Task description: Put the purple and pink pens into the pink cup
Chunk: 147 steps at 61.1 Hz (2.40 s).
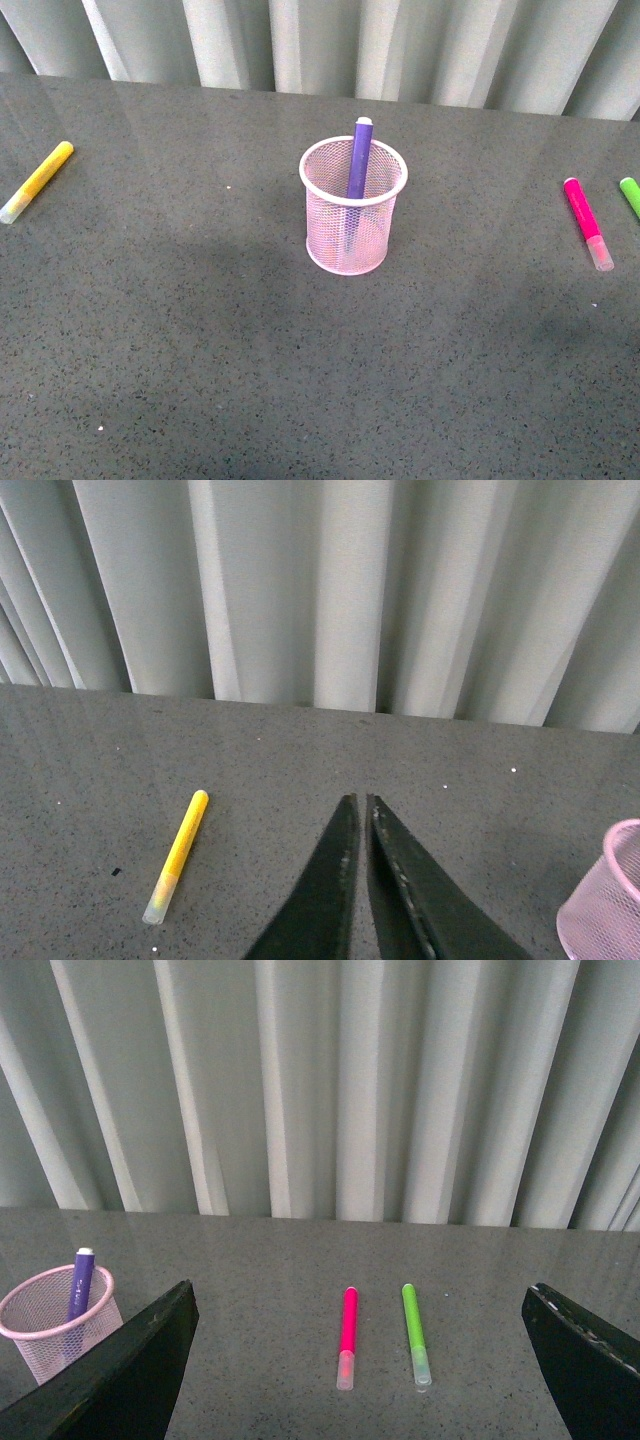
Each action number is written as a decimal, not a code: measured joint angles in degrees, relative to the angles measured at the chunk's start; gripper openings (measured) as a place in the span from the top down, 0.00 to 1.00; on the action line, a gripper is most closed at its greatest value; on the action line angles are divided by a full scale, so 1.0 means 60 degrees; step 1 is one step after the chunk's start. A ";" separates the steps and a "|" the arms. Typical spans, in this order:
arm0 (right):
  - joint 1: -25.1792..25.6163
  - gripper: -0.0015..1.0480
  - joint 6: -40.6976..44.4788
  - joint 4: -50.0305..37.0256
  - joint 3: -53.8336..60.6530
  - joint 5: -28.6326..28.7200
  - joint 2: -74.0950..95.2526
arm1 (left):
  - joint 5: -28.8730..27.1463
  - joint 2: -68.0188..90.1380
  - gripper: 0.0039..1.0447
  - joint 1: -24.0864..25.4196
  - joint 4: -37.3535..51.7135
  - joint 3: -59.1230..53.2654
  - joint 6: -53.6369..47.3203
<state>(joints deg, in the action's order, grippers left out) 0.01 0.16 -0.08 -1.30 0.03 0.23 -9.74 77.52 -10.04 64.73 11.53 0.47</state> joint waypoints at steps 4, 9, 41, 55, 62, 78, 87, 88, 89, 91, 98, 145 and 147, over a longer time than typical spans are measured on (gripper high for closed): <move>0.0000 0.07 0.0000 0.0000 0.0000 0.0004 0.0000 | 0.0200 -0.0594 0.97 0.0157 -0.0237 -0.0310 -0.0022; 0.0000 0.07 0.0000 0.0000 0.0000 0.0004 0.0000 | 0.0386 -0.1326 0.97 0.0382 -0.0590 -0.0637 -0.0029; 0.0000 0.07 0.0000 0.0000 0.0000 0.0004 0.0000 | 0.1592 -0.5530 0.97 0.1650 -0.3712 -0.1734 -0.0033; 0.0000 0.07 0.0000 0.0000 0.0000 0.0004 0.0000 | 0.1621 -0.7515 0.97 0.1654 -0.5475 -0.1843 -0.0036; 0.0000 0.07 0.0000 0.0000 0.0000 0.0004 0.0000 | 0.1621 -0.8164 0.97 0.1654 -0.6073 -0.1843 -0.0036; 0.0000 0.07 0.0000 0.0000 0.0000 0.0004 0.0000 | 0.1621 -0.9464 0.97 0.1654 -0.7315 -0.1847 -0.0036; 0.0000 0.07 0.0000 0.0000 0.0000 0.0004 0.0000 | 0.1621 -1.0043 0.97 0.1654 -0.7876 -0.1847 -0.0036; 0.0000 0.07 0.0000 0.0000 0.0000 0.0004 0.0000 | 0.1621 -1.0105 0.97 0.1654 -0.7934 -0.1847 -0.0036; 0.0000 0.07 0.0000 0.0000 0.0000 0.0004 0.0000 | 0.1621 -1.0134 0.97 0.1654 -0.7963 -0.1847 -0.0036; 0.0000 0.07 0.0000 0.0000 0.0000 0.0004 0.0000 | 0.1621 -1.0291 0.97 0.1654 -0.8123 -0.1847 -0.0036; 0.0000 0.07 0.0000 0.0000 0.0000 0.0004 0.0000 | 0.1621 -1.0652 0.97 0.1654 -0.8480 -0.1847 -0.0036; 0.0000 0.07 0.0000 0.0004 0.0000 0.0004 0.0000 | 0.1621 -1.2877 0.59 0.1654 -1.0783 -0.1840 -0.0036; 0.0000 0.07 0.0000 0.0004 0.0000 0.0004 0.0000 | 0.1621 -1.2877 0.53 0.1654 -1.0783 -0.1840 -0.0036</move>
<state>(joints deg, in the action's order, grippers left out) 0.01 0.16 -0.05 -1.30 0.05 0.23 -0.01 0.25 -0.12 0.03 0.49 0.25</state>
